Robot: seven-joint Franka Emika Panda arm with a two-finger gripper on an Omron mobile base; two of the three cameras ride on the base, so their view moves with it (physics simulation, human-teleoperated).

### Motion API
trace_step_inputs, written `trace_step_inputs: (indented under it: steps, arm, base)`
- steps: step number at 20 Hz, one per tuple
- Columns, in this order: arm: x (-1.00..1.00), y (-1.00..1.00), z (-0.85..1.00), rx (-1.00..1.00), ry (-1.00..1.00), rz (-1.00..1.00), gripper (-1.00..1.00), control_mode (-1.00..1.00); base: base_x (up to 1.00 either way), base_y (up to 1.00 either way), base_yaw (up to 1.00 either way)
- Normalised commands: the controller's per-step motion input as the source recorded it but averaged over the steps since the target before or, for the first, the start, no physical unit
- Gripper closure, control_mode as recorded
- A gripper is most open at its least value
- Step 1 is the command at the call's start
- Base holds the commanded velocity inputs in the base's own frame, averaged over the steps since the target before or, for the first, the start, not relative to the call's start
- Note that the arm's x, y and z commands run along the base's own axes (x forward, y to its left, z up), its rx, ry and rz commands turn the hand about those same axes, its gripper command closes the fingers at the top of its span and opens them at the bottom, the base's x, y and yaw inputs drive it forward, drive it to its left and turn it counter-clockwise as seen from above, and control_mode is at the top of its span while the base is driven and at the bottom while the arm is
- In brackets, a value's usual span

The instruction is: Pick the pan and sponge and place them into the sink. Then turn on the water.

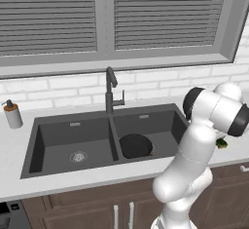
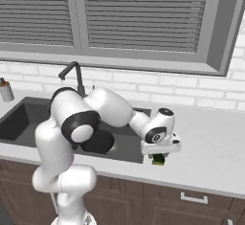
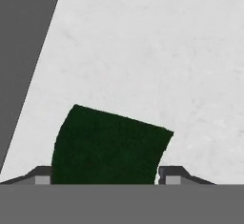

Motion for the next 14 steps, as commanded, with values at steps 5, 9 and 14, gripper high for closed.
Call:
trace_step_inputs:
  steps: [5, 9, 14]
  arm:
    - [0.0, 0.06, -0.41, 0.0, 0.09, 0.02, 1.0, -1.0]
    - [-0.22, 0.28, -0.19, 0.0, 0.03, 0.0, 1.0, -1.0]
    - [-0.31, 0.62, 0.21, 0.0, -0.13, 0.0, 1.0, -1.0]
  base:
    - [0.0, 0.0, 0.0]
    - [0.0, 0.0, 0.0]
    - [0.0, 0.0, 0.0]
